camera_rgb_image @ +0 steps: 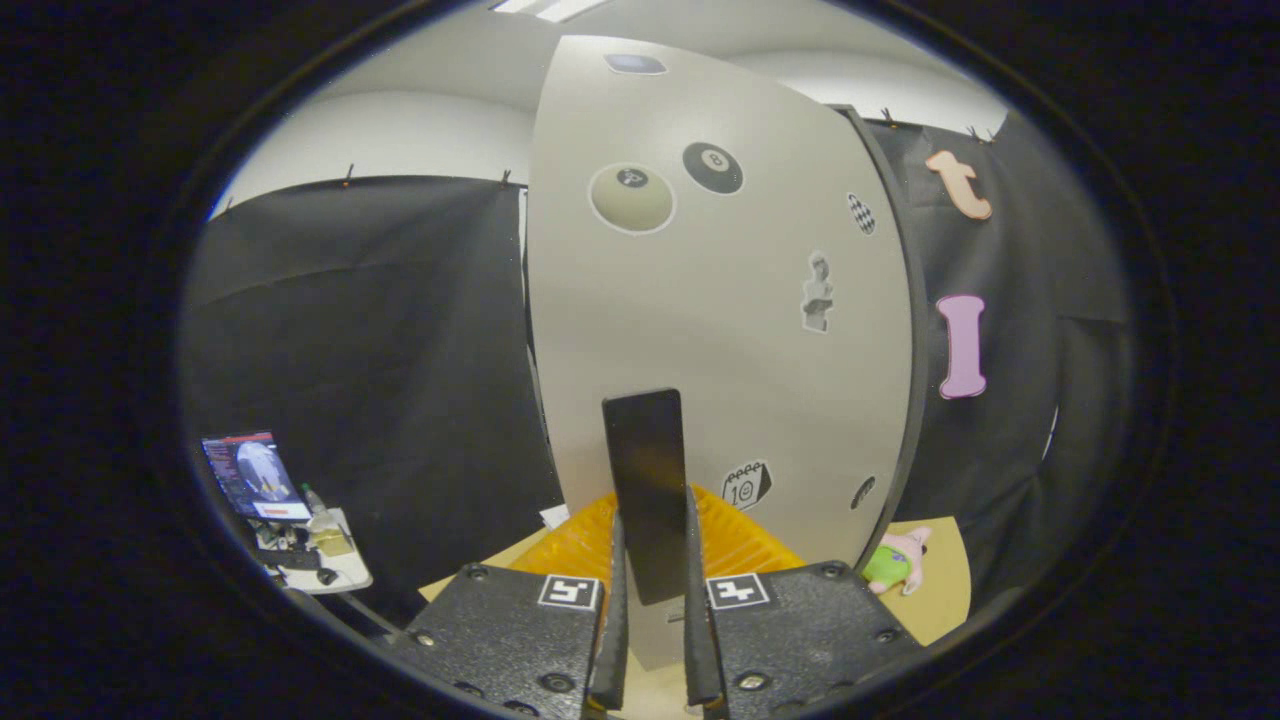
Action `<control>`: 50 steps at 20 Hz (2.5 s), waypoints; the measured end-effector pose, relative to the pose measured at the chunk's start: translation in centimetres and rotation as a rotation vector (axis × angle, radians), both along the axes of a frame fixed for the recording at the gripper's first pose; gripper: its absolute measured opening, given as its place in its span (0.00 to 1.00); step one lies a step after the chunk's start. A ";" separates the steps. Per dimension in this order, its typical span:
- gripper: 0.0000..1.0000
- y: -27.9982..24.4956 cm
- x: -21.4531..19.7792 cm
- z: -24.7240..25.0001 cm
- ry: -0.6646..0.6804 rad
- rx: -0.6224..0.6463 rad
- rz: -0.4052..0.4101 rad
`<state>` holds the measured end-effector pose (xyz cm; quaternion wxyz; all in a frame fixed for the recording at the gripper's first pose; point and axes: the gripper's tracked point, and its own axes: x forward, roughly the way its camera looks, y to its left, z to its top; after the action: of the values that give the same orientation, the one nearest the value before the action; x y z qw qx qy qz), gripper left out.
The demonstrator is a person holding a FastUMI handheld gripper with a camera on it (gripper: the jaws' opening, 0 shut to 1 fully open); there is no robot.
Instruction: Open the shoe cabinet door, grab the shoes and put them into the shoe cabinet, then close the shoe cabinet door.
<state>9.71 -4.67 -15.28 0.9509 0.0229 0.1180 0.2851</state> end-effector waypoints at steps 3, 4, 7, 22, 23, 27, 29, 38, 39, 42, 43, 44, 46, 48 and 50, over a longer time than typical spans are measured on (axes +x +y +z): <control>0.26 -4.1 -1.6 0.2 0.001 0.013 0.034; 0.26 -5.7 -2.1 0.2 0.002 0.020 0.036; 0.25 -11.6 -3.0 0.9 -0.025 -0.025 -0.011; 0.28 -23.7 -4.5 -0.5 -0.037 -0.102 -0.348; 0.28 -23.8 -4.8 -0.7 -0.030 -0.106 -0.359; 0.32 -23.4 -6.1 -0.2 -0.035 -0.132 -0.418; 0.42 -22.3 -7.5 -0.3 -0.033 -0.128 -0.445; 1.00 -16.9 -11.1 -4.0 0.022 -0.112 -0.511; 1.00 -16.4 -11.2 -4.9 0.050 -0.110 -0.527; 1.00 -14.4 -11.6 -7.7 0.117 -0.121 -0.567; 1.00 -13.5 -11.6 -8.9 0.141 -0.117 -0.574; 1.00 -12.9 -11.6 -9.9 0.163 -0.117 -0.578; 1.00 -11.7 -11.4 -12.4 0.212 -0.121 -0.590; 1.00 -10.4 -11.2 -14.8 0.239 -0.152 -0.590; 1.00 -8.9 -11.3 -17.8 0.268 -0.205 -0.572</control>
<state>-1.59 -13.61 -33.12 0.9658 -0.0035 0.2590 -0.0125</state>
